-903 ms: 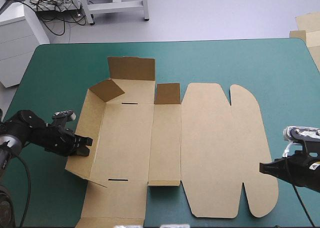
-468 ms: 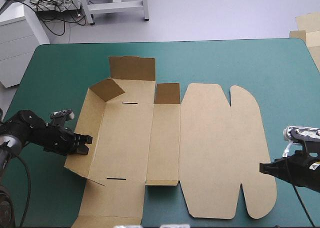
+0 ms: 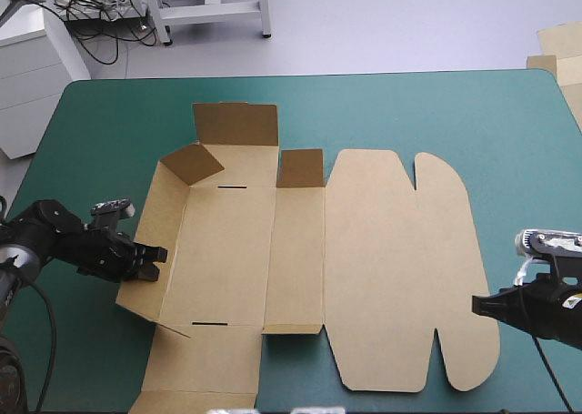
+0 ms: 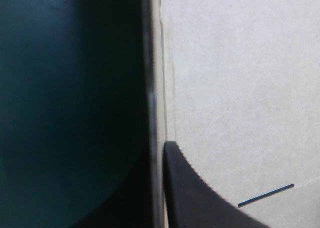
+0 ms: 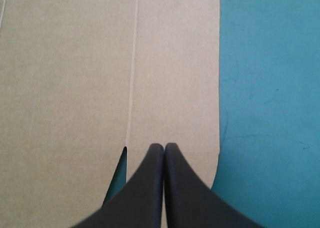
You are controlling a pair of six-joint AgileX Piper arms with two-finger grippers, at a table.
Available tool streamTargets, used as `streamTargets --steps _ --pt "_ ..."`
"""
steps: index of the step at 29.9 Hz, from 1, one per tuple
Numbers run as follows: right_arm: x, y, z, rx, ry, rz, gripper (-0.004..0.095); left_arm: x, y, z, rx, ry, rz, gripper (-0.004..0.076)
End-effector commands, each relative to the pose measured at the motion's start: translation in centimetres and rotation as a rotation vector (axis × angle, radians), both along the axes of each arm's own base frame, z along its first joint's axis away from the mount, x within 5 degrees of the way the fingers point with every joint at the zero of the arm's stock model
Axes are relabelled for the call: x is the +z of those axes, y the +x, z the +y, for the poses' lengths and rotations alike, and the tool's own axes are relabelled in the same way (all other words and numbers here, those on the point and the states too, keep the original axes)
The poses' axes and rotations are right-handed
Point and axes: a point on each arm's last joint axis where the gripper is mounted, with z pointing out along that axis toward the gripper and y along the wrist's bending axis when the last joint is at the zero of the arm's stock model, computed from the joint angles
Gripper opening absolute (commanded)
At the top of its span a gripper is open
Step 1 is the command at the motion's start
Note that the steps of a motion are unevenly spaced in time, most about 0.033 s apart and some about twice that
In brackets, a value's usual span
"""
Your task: Fold the box
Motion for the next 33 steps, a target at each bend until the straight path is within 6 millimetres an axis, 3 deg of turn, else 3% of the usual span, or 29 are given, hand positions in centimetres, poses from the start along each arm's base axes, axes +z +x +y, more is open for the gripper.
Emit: streamTargets --steps 1,6,11,21,27,33 --pt "0.8 0.2 0.1 0.007 0.007 -0.046 -0.002 1.1 0.5 0.1 0.025 0.028 -0.084 -0.001" --pt "0.9 0.3 0.1 0.004 0.005 -0.054 -0.002 2.1 1.0 0.2 -0.04 0.115 -0.114 -0.001" --pt "0.9 0.3 0.1 0.003 0.005 -0.056 -0.002 5.1 2.8 -1.2 -0.158 0.246 -0.239 -0.001" --pt "0.9 0.3 0.1 0.004 0.007 -0.055 -0.002 12.3 5.1 -7.9 -0.475 0.53 -0.664 -0.001" --pt "0.9 0.3 0.1 0.005 0.007 -0.053 -0.002 14.7 4.7 -13.1 -0.688 0.681 -0.96 -0.001" --pt "0.9 0.3 0.1 0.005 0.007 -0.051 -0.002 15.6 3.2 -18.4 -0.932 0.838 -1.221 -0.001"
